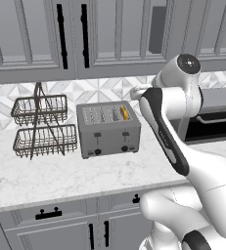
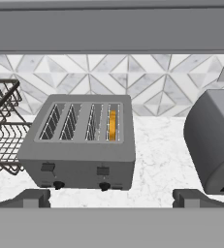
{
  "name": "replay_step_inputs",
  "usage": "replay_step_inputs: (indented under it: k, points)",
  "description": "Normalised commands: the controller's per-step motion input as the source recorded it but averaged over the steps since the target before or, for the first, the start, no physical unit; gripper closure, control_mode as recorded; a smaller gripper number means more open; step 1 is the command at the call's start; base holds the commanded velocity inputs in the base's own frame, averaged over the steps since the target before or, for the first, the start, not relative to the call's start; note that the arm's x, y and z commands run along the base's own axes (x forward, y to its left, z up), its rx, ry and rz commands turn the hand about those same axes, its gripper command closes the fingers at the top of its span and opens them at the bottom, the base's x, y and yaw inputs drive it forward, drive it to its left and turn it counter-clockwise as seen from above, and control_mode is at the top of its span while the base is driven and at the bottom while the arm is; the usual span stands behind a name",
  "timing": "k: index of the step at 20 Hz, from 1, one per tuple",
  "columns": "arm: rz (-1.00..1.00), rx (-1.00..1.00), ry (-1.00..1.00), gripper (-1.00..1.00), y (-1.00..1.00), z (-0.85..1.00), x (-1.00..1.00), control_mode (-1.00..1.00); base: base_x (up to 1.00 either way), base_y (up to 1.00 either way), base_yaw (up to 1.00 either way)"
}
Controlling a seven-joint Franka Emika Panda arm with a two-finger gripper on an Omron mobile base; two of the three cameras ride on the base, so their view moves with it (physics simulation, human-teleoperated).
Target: Start the toaster. Once the lever pops up, take the bread to the plate on the dining counter.
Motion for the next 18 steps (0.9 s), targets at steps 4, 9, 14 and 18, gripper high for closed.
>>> replay_step_inputs:
  k: [4, 9, 14, 18]
  points:
    - [0.0, 0.0, 0.0, -1.0, 0.0, 0.0, 0.0, -1.0, 0.0, 0.0, 0.0]
    - [0.0, 0.0, 0.0, -1.0, 0.0, 0.0, 0.0, -1.0, 0.0, 0.0, 0.0]
    - [0.0, 0.0, 0.0, -1.0, 0.0, 0.0, 0.0, -1.0, 0.0, 0.0, 0.0]
    - [0.0, 0.0, 0.0, -1.0, 0.0, -0.02, -0.07, -1.0, 0.0, 0.0, 0.0]
